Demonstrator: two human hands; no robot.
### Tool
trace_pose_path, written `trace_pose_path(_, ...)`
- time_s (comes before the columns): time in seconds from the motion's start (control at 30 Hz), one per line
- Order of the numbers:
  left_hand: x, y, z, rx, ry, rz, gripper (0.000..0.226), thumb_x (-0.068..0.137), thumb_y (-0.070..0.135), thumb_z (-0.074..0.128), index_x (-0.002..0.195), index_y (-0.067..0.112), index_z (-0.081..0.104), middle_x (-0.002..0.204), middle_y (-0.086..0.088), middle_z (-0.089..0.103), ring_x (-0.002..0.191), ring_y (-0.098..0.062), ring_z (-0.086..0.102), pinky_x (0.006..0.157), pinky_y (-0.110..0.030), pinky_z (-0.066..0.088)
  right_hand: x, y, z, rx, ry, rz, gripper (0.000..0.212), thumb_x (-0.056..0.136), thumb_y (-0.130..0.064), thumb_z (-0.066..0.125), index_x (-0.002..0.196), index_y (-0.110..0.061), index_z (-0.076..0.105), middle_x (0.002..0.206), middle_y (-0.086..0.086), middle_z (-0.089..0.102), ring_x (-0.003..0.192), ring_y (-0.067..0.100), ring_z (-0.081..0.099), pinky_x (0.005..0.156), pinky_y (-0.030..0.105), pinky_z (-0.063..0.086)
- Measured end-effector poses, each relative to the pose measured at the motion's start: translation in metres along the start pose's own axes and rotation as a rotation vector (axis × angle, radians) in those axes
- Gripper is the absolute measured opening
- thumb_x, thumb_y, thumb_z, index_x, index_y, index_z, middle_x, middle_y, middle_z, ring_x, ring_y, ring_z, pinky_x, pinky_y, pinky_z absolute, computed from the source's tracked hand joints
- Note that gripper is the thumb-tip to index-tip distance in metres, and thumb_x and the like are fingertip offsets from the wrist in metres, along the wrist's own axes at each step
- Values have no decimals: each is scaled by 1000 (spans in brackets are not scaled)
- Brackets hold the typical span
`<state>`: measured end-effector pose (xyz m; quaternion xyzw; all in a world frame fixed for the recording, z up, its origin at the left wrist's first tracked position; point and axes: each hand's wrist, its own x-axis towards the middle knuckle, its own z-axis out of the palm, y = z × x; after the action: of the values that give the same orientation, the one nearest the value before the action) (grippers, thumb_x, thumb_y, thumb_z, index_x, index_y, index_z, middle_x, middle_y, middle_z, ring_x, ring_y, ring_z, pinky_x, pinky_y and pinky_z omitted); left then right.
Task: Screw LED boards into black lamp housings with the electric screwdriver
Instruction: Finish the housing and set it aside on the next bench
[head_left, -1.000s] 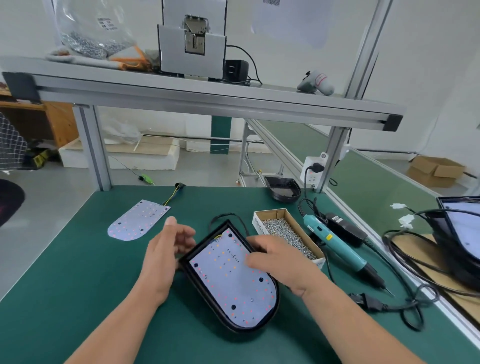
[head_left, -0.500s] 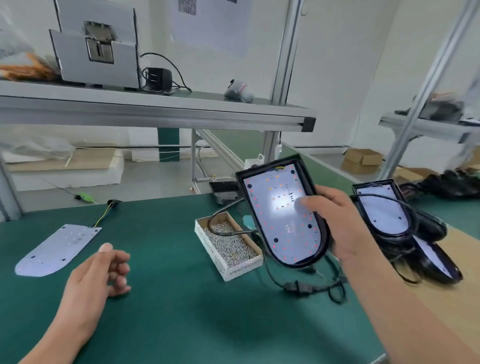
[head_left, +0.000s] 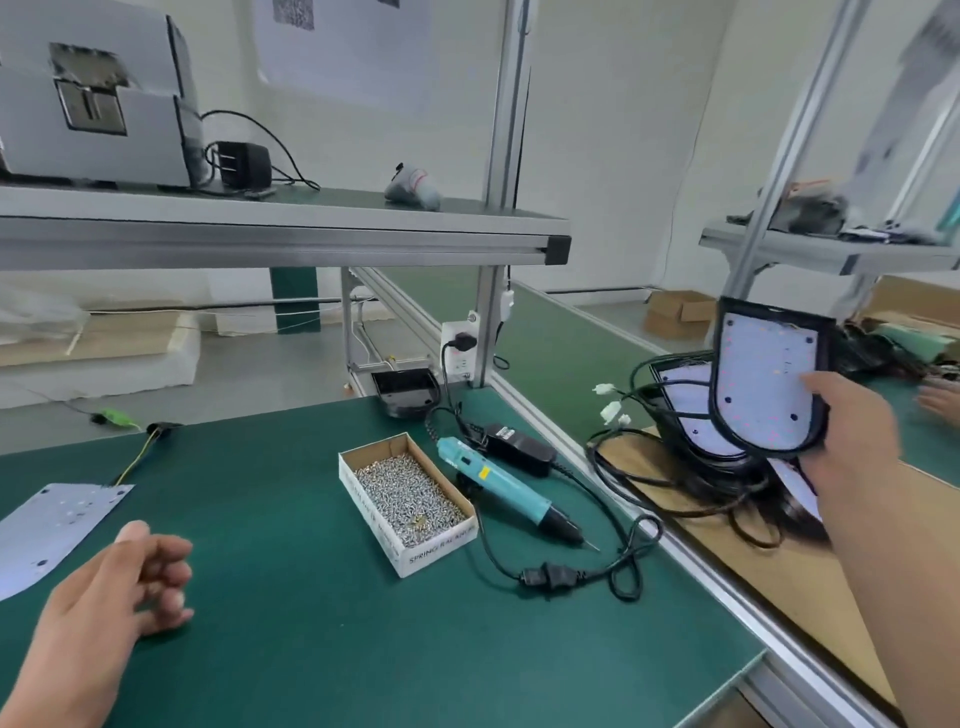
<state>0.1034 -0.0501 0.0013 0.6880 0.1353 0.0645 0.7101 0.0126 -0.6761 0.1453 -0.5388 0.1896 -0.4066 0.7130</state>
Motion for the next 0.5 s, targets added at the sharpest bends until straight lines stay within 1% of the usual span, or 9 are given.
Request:
trace_pose_path(0.1, -9, 10, 7, 6, -9, 2, 43, 116, 32, 39, 95, 1, 60, 81, -18, 53, 62, -29, 43, 55, -37, 55, 18, 10, -22, -104, 177, 27, 11, 83, -21, 75, 92, -15, 72, 97, 9, 67, 79, 27, 67, 73, 38, 51)
trace_pose_path(0.17, -11, 12, 9, -2, -13, 2, 42, 116, 30, 38, 93, 1, 59, 80, -18, 52, 62, -29, 41, 42, -33, 56, 30, 21, -39, -185, 266, 86, 26, 82, -26, 76, 103, -11, 74, 99, 8, 69, 76, 24, 64, 64, 34, 46)
trace_pose_path(0.2, -9, 13, 9, -3, -15, 2, 41, 116, 28, 38, 93, 1, 59, 80, -19, 52, 62, -30, 41, 41, -31, 56, 34, 28, -46, -203, 310, 121, 28, 83, -27, 75, 107, -12, 71, 105, 7, 72, 80, 23, 62, 63, 34, 43)
trace_pose_path(0.27, -3, 12, 7, 2, -22, -19, 37, 116, 26, 39, 101, -2, 59, 81, -19, 52, 62, -30, 42, 47, -39, 55, 35, 43, -59, -233, 374, 130, 21, 86, -24, 66, 106, -18, 63, 121, 8, 72, 90, 22, 56, 70, 37, 45)
trace_pose_path(0.3, -1, 10, 5, -3, -26, -30, 35, 116, 25, 39, 104, -2, 58, 82, -19, 53, 62, -31, 42, 53, -40, 55, 32, 50, -63, -246, 395, 108, 19, 88, -21, 61, 106, -20, 61, 115, 10, 72, 93, 23, 56, 76, 38, 47)
trace_pose_path(0.33, 1, 7, 2, -7, -26, -24, 37, 115, 27, 40, 104, -2, 59, 83, -20, 54, 63, -31, 43, 58, -42, 54, 30, 57, -68, -274, 418, 88, 18, 87, -18, 58, 106, -19, 61, 100, 8, 69, 93, 24, 56, 78, 37, 47)
trace_pose_path(0.4, 0, 0, -2, -17, -12, 26, 44, 114, 36, 43, 98, 0, 64, 83, -19, 58, 63, -32, 47, 66, -46, 54, 28, 67, -76, -275, 482, 108, 23, 83, -13, 55, 104, -15, 65, 81, -1, 57, 87, 21, 54, 67, 33, 45)
trace_pose_path(0.43, -1, -4, -4, -20, 1, 53, 47, 112, 40, 46, 95, 3, 68, 81, -17, 62, 62, -31, 50, 67, -47, 56, 30, 73, -80, -271, 519, 129, 26, 81, -15, 55, 104, -12, 66, 82, 0, 56, 84, 21, 51, 66, 32, 44)
trace_pose_path(0.5, -1, -12, -9, -19, 18, 95, 49, 106, 49, 52, 90, 10, 75, 75, -10, 69, 56, -24, 57, 63, -47, 61, 42, 87, -93, -370, 554, 135, 41, 77, -28, 58, 111, -7, 63, 105, 14, 65, 90, 26, 51, 84, 41, 52)
